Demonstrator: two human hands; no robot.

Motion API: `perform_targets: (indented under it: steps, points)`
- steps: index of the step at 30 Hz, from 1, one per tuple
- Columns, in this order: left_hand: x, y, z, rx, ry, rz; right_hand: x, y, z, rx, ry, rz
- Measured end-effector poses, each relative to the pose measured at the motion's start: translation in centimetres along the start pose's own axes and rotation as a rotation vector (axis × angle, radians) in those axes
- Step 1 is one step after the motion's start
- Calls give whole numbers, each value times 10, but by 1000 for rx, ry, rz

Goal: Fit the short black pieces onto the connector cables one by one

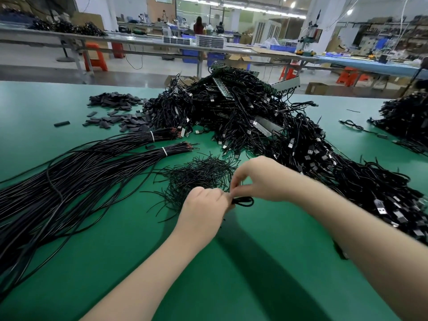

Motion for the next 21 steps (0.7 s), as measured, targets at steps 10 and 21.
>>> perform_targets:
  steps: [10, 21]
  points:
    - [23, -32, -8, 864, 224, 677, 0, 20, -48, -1148, 22, -250]
    - [48, -55, -24, 923, 288, 1108, 1, -8, -46, -738, 570, -207]
Point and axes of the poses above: each hand's wrist, its own x-axis away from the middle knuckle, its own z-axis out of the back of the hand, y = z × x, the point moved 8 cm from there along -x, towards the middle knuckle, and after that the axes turned 7 degrees about -z, right-handed, at the moved point
